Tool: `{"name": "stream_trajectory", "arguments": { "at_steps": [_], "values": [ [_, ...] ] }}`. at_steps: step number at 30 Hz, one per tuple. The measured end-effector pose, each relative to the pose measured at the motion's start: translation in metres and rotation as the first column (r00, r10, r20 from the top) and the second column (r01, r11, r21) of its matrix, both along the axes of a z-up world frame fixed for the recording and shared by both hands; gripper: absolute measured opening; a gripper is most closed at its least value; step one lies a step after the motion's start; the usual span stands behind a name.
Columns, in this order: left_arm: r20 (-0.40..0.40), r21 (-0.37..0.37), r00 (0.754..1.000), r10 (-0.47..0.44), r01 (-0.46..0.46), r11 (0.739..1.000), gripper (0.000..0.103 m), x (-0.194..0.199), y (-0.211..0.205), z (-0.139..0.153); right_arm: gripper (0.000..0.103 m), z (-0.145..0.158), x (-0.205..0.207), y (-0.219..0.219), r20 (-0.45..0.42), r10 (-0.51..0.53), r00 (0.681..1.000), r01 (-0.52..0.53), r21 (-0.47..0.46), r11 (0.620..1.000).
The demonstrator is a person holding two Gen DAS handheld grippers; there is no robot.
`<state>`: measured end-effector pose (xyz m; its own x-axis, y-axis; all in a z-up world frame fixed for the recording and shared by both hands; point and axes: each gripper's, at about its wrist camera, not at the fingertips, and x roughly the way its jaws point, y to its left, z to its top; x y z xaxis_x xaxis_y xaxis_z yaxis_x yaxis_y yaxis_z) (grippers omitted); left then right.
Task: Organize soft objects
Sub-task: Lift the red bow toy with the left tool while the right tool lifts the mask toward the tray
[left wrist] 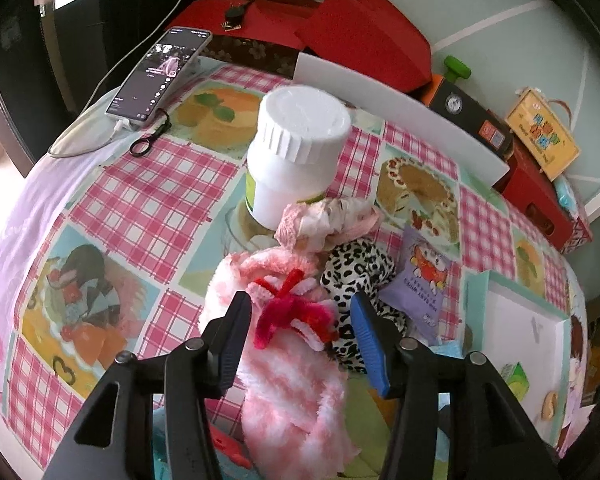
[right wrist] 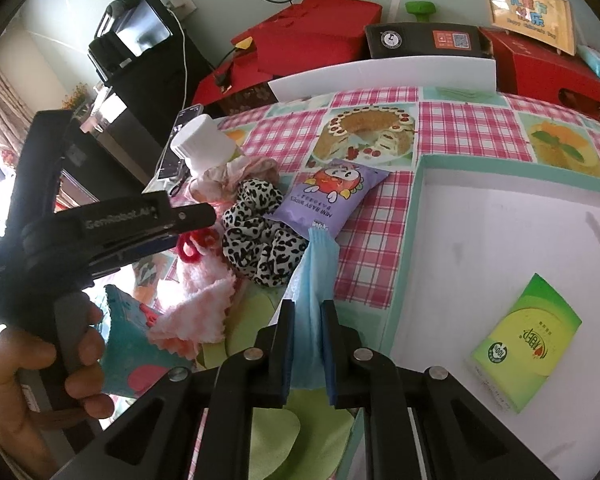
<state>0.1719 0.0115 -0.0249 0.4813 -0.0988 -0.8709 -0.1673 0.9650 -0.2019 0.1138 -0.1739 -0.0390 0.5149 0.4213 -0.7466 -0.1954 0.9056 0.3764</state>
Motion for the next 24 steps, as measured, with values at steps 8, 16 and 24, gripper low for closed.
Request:
{"name": "stream_trajectory", "arguments": {
  "at_steps": [8,16,24],
  "values": [
    [-0.002,0.015,1.000,-0.014,0.014,1.000,0.037,0.000,-0.002,-0.005,0.014,-0.002,0.000,-0.002,-0.011,-0.007,1.000,0.007,0.003,1.000],
    [0.028,0.010,1.000,-0.015,0.015,1.000,0.037,-0.004,0.000,0.004,0.014,-0.002,-0.001,-0.003,-0.013,-0.006,1.000,0.006,0.016,1.000],
    [0.070,0.005,0.998,-0.003,0.003,1.000,0.037,-0.010,0.005,0.018,0.011,0.007,-0.005,-0.005,0.013,-0.011,1.000,0.010,0.041,0.999]
  ]
}}
